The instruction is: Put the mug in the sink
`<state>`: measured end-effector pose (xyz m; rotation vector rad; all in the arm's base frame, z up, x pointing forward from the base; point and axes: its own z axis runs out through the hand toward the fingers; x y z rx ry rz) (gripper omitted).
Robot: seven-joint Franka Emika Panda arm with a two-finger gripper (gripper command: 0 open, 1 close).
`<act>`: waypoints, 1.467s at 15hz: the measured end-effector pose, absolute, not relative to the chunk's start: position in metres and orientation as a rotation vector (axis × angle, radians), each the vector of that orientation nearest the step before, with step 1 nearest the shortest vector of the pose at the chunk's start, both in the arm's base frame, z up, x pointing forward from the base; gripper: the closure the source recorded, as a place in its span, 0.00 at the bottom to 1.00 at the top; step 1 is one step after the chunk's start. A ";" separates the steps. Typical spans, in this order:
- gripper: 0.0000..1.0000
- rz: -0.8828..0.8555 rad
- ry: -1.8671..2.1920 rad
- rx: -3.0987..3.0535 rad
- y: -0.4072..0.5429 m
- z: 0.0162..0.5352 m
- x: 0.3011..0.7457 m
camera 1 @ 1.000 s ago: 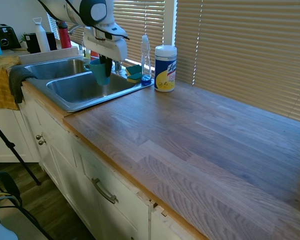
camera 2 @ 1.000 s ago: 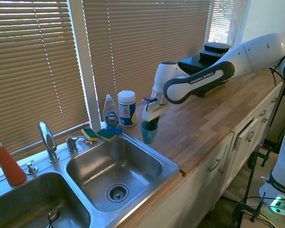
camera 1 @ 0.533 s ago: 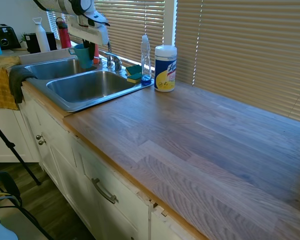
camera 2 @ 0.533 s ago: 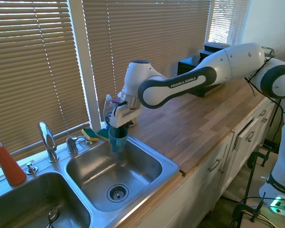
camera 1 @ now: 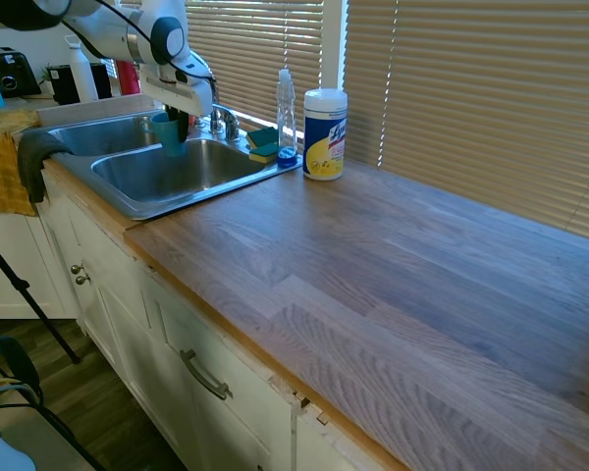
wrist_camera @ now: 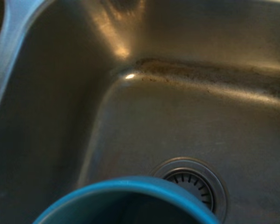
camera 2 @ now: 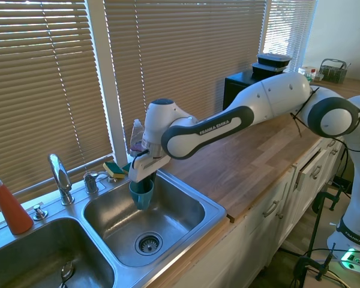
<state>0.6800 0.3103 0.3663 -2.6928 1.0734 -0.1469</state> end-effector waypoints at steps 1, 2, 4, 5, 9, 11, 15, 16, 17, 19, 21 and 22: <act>1.00 -0.148 1.094 -2.685 0.312 0.353 0.690; 1.00 -0.155 1.124 -2.673 0.313 0.342 0.700; 1.00 -0.146 1.178 -2.664 0.312 0.318 0.717; 1.00 -0.128 1.204 -2.667 0.312 0.304 0.723; 1.00 -0.048 1.266 -2.690 0.314 0.249 0.736; 1.00 -0.020 1.280 -2.694 0.312 0.225 0.741; 0.00 0.002 1.291 -2.692 0.312 0.212 0.749; 0.00 0.007 1.292 -2.686 0.312 0.210 0.750; 0.00 0.013 1.294 -2.680 0.313 0.209 0.750; 0.00 0.016 1.295 -2.679 0.312 0.206 0.751; 0.00 0.023 1.295 -2.683 0.312 0.207 0.752; 0.00 0.026 1.294 -2.687 0.312 0.209 0.752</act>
